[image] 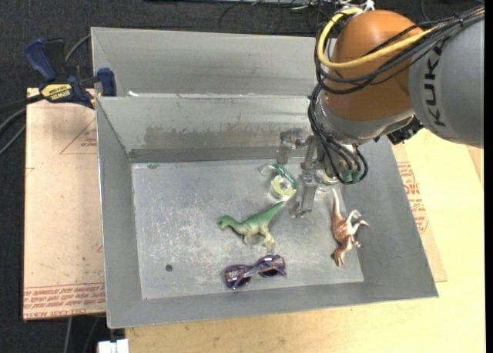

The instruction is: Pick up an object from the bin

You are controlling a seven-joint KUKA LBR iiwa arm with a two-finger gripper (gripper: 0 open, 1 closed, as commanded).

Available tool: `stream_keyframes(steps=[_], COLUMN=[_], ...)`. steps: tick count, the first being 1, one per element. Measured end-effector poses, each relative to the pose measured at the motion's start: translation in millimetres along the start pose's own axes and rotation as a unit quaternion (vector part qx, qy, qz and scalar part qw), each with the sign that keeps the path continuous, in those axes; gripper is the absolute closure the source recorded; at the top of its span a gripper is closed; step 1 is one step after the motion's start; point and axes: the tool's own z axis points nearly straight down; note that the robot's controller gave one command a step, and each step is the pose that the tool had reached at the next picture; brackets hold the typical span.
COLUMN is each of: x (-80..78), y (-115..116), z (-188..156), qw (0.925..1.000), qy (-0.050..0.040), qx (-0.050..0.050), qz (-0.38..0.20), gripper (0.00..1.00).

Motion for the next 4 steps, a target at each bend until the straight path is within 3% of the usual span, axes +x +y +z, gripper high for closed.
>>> stream_keyframes(steps=[1, 2, 3, 4], x=[-1.3, -1.1, 37.8, 38.0], y=[-0.1, -17.6, 3.1, -7.3], z=[-4.9, 78.0, 100.2, 139.4], qw=[1.0, 0.9993, 0.9999, 0.9818], qy=[-0.0041, -0.0033, -0.0023, -0.0067], qx=[0.0, 0.0, -0.001, 0.0], qz=[0.0, -0.038, -0.01, -0.19], gripper=[0.0, 0.0, 0.0, 0.0])
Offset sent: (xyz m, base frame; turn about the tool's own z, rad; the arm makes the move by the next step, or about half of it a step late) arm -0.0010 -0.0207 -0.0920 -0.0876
